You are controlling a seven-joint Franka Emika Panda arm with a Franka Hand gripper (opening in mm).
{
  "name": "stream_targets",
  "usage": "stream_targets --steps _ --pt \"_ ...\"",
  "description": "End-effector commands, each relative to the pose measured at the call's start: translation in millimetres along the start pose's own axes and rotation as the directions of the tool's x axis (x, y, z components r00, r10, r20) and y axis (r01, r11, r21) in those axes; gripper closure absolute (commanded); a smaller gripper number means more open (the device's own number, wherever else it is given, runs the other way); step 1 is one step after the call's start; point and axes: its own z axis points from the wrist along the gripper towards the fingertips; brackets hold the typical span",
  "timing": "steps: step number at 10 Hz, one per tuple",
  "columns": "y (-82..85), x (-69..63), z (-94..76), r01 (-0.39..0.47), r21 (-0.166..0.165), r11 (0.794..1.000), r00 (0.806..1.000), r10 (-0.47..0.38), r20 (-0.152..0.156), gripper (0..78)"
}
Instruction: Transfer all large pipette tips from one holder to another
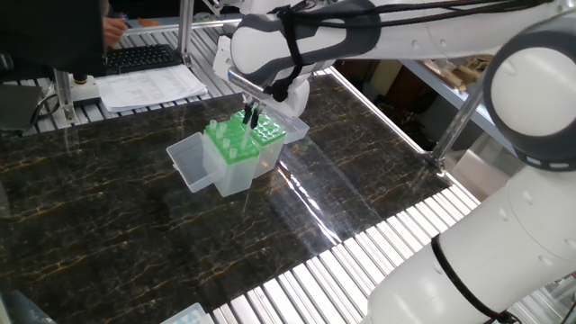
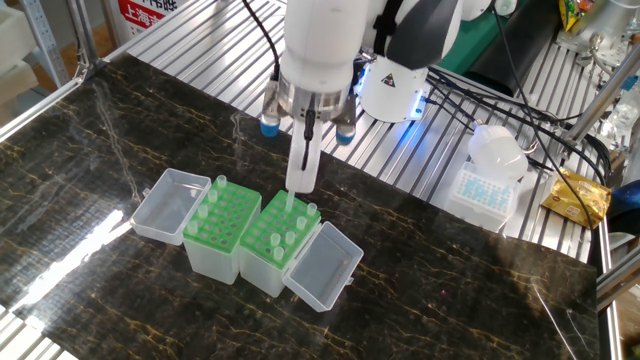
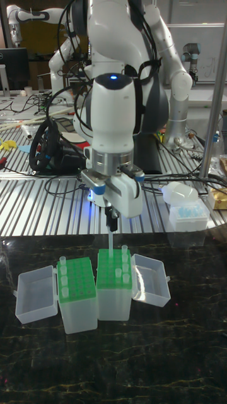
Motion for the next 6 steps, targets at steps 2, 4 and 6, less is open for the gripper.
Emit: stream_targets --steps 2,4,6 --pt "2.2 4.8 -24.0 0.074 0.000 0.997 0.997 -0.074 0.002 76.4" --pt "5.4 4.0 -35.2 0.114 -0.002 0.993 0.993 -0.114 -0.007 76.4" --pt "4.7 1.0 -42.3 0.160 -0.005 0.987 0.987 -0.160 -0.010 76.4"
